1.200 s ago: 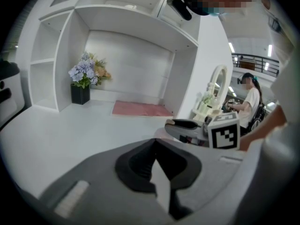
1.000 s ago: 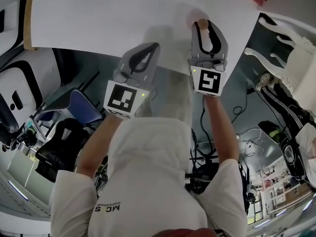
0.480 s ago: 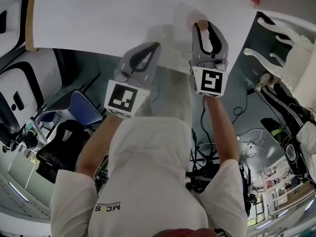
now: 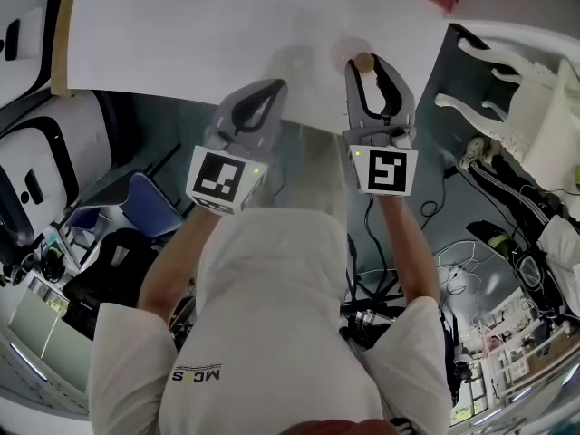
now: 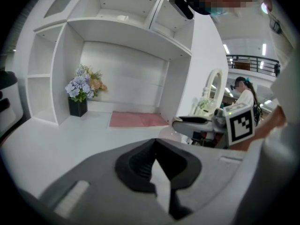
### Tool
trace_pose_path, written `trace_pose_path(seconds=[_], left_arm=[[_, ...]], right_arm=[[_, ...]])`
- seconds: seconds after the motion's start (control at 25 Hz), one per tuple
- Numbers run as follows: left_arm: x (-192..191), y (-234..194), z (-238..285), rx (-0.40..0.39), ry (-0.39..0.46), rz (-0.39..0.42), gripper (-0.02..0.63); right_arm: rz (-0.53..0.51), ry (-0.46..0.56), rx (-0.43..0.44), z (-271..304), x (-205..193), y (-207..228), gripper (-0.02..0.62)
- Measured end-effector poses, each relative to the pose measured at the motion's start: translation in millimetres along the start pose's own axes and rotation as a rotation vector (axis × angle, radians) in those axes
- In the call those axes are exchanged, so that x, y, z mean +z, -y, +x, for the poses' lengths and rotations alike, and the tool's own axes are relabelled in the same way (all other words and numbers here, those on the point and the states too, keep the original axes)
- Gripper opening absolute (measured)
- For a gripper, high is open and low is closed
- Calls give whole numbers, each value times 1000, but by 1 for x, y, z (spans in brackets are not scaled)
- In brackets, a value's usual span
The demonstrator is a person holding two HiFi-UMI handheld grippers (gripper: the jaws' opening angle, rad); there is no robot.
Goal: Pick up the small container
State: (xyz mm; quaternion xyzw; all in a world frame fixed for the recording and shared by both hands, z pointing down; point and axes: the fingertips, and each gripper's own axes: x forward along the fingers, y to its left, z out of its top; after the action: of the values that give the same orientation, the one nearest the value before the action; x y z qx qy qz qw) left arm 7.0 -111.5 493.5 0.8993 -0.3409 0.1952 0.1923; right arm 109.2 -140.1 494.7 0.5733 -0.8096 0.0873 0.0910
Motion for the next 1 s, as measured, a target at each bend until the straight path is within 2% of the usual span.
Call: trace_pose_path(seconds=[0.4,0.52,0.76,1.0], left_arm=[[53,13,-42,-5,81,25,-2],[67,13,-57,-4,99,26,-2],[95,16,-85,-17,142,30,-2],[125,28,-113,-55,164,89,-2]], right_arm=[[5,23,30,-51,81,-18,120],[-34,6,50,-70,99,-22,120],[-41,19,24,-98,139,-27,120],[-33,37,0,-124,168,-35,120]])
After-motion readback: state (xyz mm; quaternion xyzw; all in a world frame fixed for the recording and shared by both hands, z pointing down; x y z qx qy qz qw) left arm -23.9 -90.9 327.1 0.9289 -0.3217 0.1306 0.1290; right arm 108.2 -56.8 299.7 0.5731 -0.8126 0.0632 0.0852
